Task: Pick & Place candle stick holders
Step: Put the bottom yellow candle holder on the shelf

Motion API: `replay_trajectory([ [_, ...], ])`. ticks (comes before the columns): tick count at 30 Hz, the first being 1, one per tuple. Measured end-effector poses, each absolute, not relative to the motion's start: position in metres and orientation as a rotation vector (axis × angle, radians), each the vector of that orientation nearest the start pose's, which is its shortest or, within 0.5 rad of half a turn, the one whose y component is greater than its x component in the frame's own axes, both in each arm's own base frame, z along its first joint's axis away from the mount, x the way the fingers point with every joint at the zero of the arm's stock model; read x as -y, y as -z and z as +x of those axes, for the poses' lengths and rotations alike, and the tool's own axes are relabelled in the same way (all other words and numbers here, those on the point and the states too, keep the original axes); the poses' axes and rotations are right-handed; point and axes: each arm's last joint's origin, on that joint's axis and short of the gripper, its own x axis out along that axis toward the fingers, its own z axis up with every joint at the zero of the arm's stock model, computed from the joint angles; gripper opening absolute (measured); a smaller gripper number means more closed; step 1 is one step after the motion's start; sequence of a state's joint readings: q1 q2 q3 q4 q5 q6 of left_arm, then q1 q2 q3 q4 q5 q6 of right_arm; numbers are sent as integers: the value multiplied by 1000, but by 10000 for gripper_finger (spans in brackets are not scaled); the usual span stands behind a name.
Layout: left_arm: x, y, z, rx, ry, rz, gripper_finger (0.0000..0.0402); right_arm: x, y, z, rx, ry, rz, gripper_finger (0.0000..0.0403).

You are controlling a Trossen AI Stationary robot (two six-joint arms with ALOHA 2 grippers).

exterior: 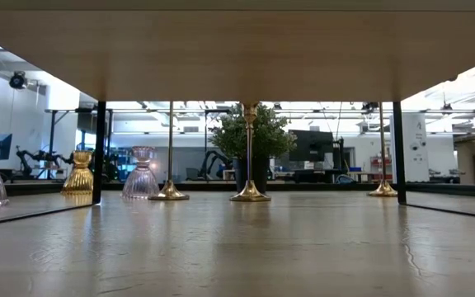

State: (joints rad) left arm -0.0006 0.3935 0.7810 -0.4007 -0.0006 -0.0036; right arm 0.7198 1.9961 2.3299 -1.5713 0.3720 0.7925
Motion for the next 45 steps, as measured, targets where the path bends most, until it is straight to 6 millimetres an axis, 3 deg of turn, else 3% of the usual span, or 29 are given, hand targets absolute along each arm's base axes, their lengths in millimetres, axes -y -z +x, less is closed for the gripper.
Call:
replay_trajectory([
  [9,0,-352,77,-13,0,-4,37,-226,-367,298,-1159,171,-13,11],
  [15,0,-352,77,-13,0,-4,37,-213,-360,293,-1188,202,-47,11],
  [32,0,-352,77,-14,0,-4,37,-201,-355,286,-1207,242,-84,14],
  [45,0,-352,77,-14,0,-4,37,-202,-351,287,-1228,259,-50,57],
])
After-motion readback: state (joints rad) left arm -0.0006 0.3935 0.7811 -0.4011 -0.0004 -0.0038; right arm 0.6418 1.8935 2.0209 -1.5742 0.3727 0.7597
